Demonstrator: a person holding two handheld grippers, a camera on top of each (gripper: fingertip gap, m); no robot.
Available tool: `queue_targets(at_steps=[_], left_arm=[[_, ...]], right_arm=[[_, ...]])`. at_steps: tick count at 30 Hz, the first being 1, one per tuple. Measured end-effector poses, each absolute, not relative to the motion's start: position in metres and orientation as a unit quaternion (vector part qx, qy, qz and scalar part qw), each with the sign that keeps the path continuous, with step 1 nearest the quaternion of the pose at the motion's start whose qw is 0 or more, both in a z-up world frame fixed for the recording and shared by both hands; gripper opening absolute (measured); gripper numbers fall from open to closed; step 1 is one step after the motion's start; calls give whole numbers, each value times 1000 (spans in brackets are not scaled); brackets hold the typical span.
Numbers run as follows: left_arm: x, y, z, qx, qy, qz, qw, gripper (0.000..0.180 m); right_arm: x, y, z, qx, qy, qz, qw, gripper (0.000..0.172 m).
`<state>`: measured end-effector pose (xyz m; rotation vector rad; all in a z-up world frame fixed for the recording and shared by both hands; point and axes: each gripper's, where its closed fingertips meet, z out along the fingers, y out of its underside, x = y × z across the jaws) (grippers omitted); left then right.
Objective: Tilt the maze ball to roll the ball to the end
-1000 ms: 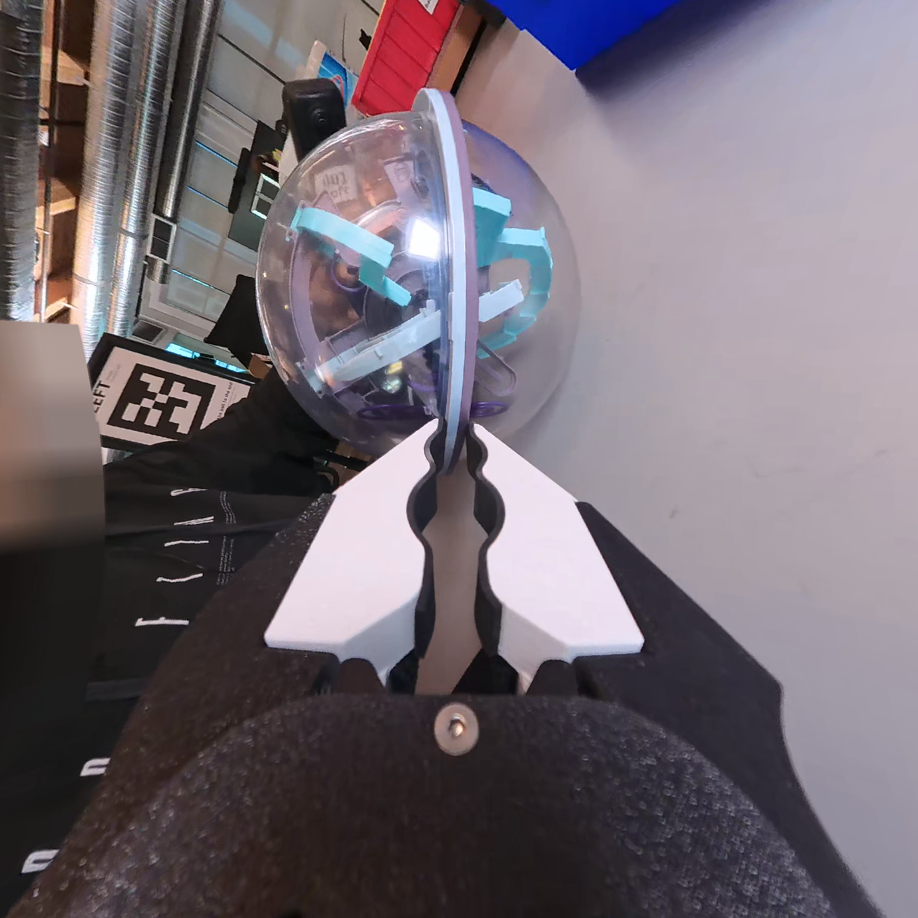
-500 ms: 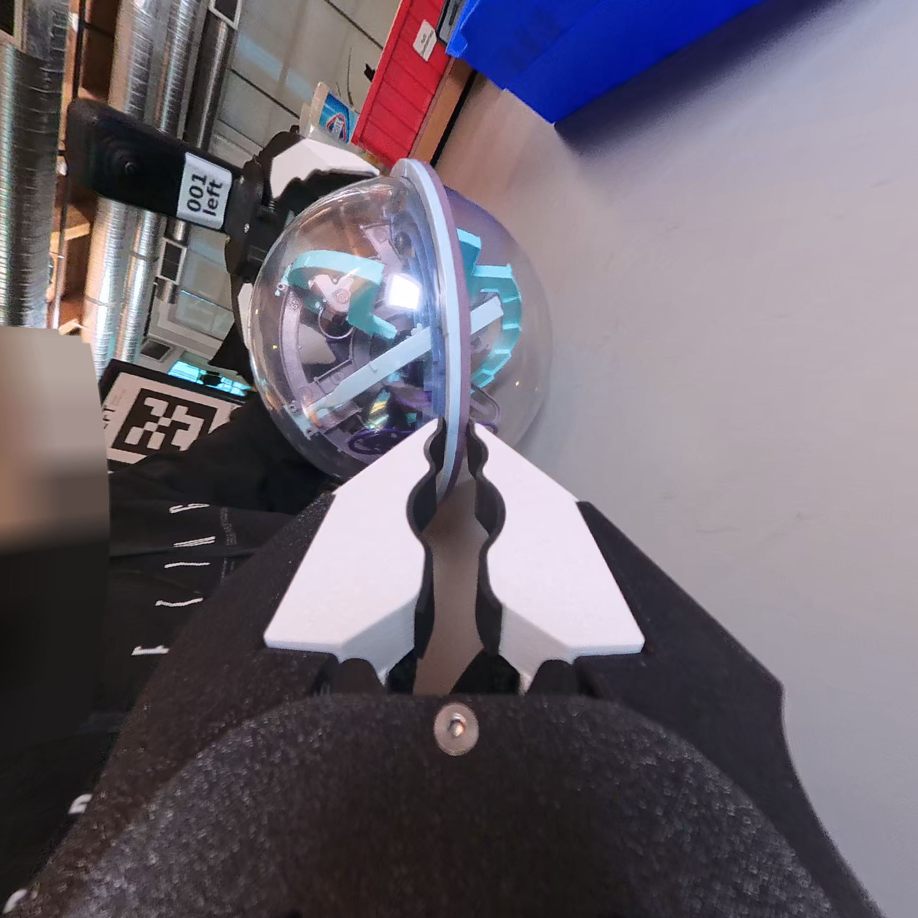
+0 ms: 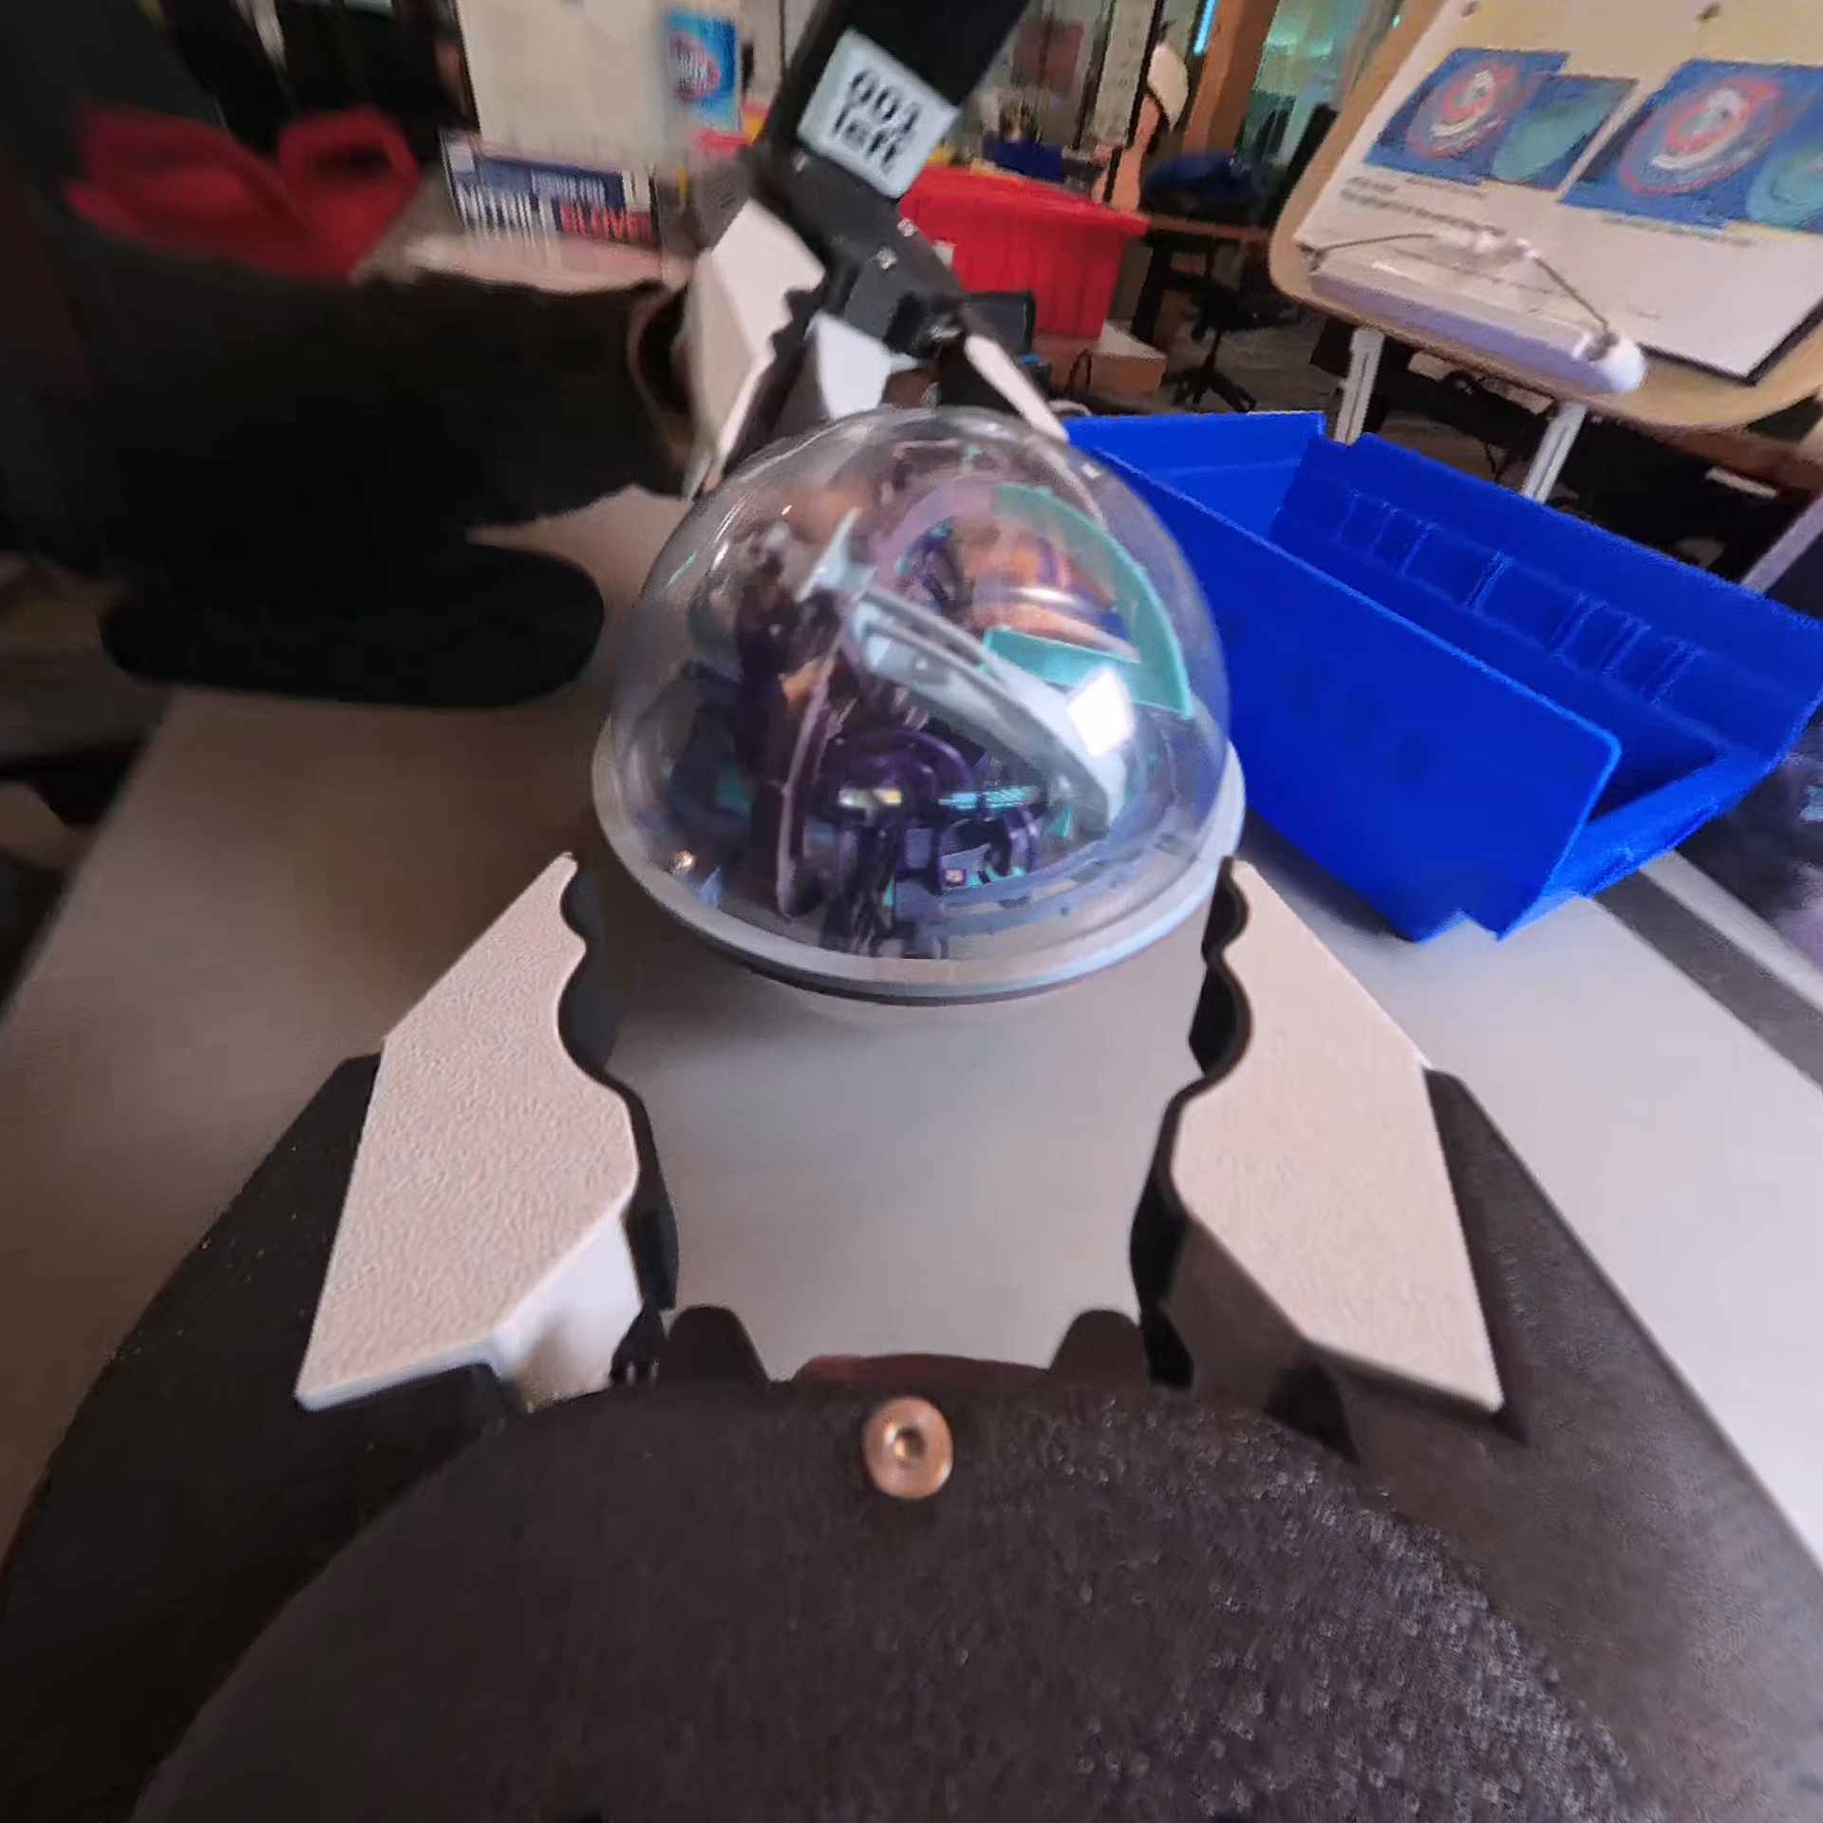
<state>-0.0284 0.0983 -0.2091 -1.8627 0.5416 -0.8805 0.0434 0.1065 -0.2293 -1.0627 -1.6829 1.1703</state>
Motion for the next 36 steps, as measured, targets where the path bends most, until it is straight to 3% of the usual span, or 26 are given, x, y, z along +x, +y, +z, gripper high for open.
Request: queue_targets(at_steps=[9,36], left_arm=[[-36,107,-213,-742,132,-472,458,119],[-35,93,-206,-727,151,-453,493,109]], right_arm=[[23,107,-242,-397,-688,422,436,122],[29,97,-248,-380,-686,421,457,120]])
